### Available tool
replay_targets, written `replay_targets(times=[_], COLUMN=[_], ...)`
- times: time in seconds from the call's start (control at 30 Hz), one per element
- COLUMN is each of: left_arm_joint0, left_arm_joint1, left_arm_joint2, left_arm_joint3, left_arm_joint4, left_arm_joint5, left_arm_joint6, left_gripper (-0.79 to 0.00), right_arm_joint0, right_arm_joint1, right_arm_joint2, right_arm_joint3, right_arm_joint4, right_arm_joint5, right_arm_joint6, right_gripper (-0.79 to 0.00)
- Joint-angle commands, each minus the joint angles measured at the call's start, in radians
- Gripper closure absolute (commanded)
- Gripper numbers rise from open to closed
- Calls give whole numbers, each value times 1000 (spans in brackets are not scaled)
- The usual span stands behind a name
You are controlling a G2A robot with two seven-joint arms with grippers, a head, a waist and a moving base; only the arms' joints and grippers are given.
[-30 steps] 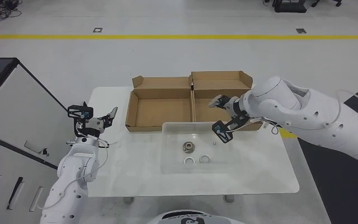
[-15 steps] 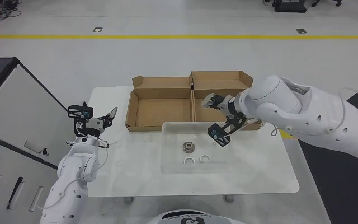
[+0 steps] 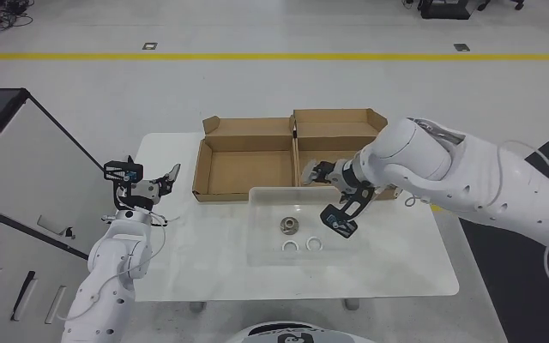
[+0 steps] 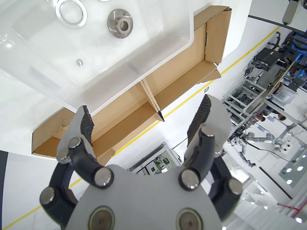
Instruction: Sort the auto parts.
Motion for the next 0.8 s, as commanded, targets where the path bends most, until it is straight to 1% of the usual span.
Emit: replay_targets(times=[0.0,0.57,0.7,0.77], left_arm_joint0=[0,0,0,0], left_arm_joint1=[0,0,0,0], left_arm_joint2=[0,0,0,0], left_arm_joint3=[0,0,0,0], left_arm_joint4=[0,0,0,0], left_arm_joint5=[0,0,0,0], left_arm_joint6=[0,0,0,0], left_gripper=[-785,-785,-785,-785], right_arm_joint0=[0,0,-28,-37], right_arm_joint1=[0,0,-5,-8], right_arm_joint2=[0,0,8,25], right_arm_joint3=[0,0,33,54], right_arm_joint4=[0,0,60,119], right_arm_joint5=[0,0,1,0], right_arm_joint6=[4,4,-17,-20], right_gripper=[-785,-785,-785,-785])
